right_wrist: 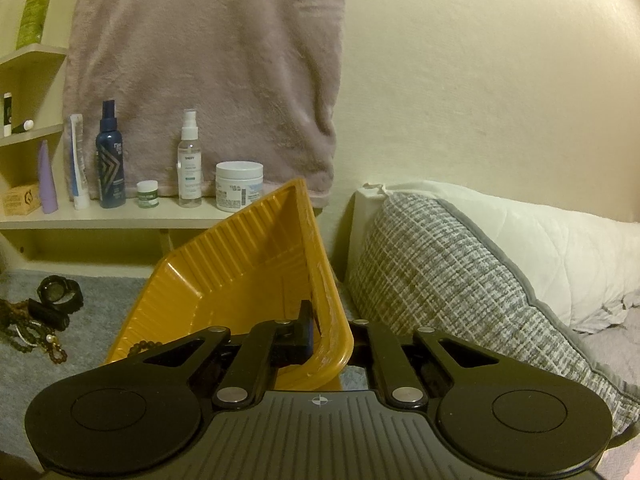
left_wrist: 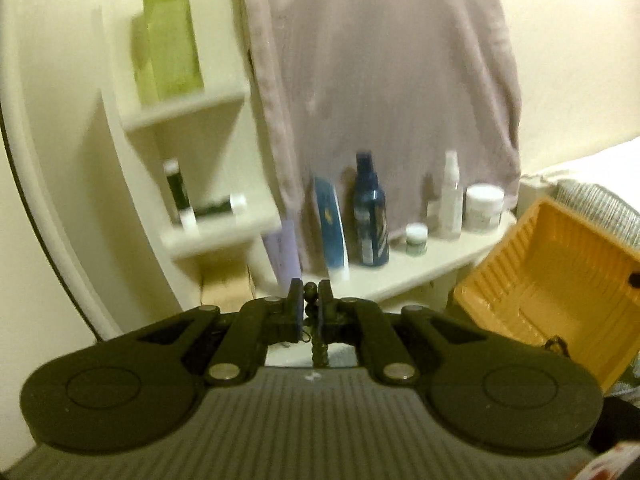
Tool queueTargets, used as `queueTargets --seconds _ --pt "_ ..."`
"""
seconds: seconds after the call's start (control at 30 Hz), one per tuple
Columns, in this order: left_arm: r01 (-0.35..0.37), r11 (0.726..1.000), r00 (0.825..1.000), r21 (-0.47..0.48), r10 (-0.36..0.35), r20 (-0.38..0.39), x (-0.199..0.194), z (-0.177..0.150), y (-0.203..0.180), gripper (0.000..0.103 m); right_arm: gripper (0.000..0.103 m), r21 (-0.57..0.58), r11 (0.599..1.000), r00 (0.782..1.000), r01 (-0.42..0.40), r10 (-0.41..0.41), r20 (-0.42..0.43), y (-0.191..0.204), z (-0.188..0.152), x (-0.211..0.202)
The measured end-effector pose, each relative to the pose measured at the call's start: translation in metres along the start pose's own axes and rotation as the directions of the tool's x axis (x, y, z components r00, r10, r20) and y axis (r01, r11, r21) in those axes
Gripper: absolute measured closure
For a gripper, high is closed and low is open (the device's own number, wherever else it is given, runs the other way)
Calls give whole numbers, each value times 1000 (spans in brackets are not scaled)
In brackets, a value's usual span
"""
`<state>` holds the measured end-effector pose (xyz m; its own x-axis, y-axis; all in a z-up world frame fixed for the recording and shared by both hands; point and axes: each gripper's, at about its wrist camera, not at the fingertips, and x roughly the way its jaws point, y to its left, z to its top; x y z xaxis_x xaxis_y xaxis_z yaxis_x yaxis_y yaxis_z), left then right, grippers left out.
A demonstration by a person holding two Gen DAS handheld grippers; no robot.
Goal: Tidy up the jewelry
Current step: 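Grasp a dark bead necklace from the pile with the left gripper, then lift the bead necklace high with the left gripper to untangle it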
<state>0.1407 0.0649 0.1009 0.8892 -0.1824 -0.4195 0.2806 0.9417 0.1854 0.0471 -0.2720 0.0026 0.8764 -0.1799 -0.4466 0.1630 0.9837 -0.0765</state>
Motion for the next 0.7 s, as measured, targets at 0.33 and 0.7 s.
queueTargets --seconds 0.33,0.7 --pt "21 999 994 50 -27 110 -31 57 5 97 97 -7 1000 1000 -1 1 0 0 1 1" --pt "41 994 973 100 -63 222 -56 116 -2 97 97 -8 1000 1000 0 0 1 0 1 2"
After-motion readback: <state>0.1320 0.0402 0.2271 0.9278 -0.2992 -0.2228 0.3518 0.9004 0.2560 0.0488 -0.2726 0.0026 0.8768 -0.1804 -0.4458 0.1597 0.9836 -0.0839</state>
